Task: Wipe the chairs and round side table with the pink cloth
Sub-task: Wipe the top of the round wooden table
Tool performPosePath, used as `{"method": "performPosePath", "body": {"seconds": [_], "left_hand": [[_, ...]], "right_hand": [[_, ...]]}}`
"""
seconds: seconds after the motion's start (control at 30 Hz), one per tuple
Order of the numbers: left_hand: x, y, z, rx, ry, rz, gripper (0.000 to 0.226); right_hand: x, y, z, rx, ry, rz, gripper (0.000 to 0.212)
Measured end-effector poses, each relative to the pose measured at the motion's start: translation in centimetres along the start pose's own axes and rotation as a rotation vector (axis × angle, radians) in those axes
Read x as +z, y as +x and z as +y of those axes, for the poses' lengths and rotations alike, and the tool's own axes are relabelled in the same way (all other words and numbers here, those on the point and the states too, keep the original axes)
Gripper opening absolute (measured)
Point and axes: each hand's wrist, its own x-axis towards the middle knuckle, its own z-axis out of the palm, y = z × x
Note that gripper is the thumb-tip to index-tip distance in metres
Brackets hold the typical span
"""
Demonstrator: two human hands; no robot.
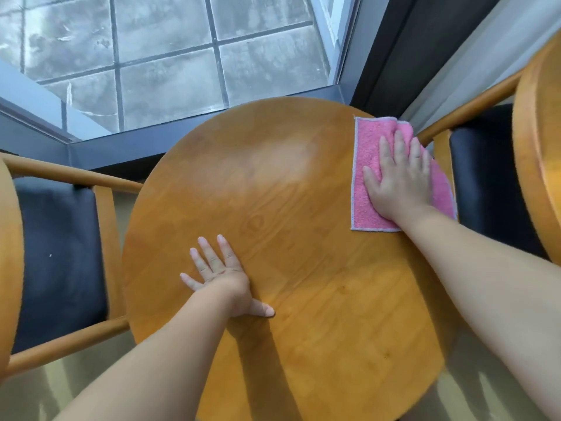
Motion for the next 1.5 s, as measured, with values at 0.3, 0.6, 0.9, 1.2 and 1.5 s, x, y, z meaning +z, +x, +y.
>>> {"method": "performPosePath", "body": {"seconds": [0.3, 0.6, 0.9, 1.2, 1.5], "left_hand": [[0.2, -0.1, -0.2, 0.023, 0.003, 0.059, 0.169], [-0.3, -0.4, -0.1, 0.04, -0.033, 0.027, 0.165], [-0.3, -0.1, -0.1, 0.03, -0.051, 0.03, 0.165], [0.9, 0.5, -0.5, 0.067, -0.035, 0.13, 0.166], [3.5, -0.7, -1.7, 0.166, 0.015, 0.404, 0.151]], "right_hand": [[1.5, -10.3, 4.8, 0.311, 0.038, 0.0, 0.074], [1.5, -9.3, 4.7, 0.282, -0.008, 0.018, 0.076], [0.7, -1.1, 0.2, 0.146, 0.016, 0.045, 0.082], [1.2, -2.5, 1.3, 0.207, 0.011, 0.089, 0.081], [2.9, -17.1, 4.2, 0.456, 0.057, 0.008, 0.081]]}}
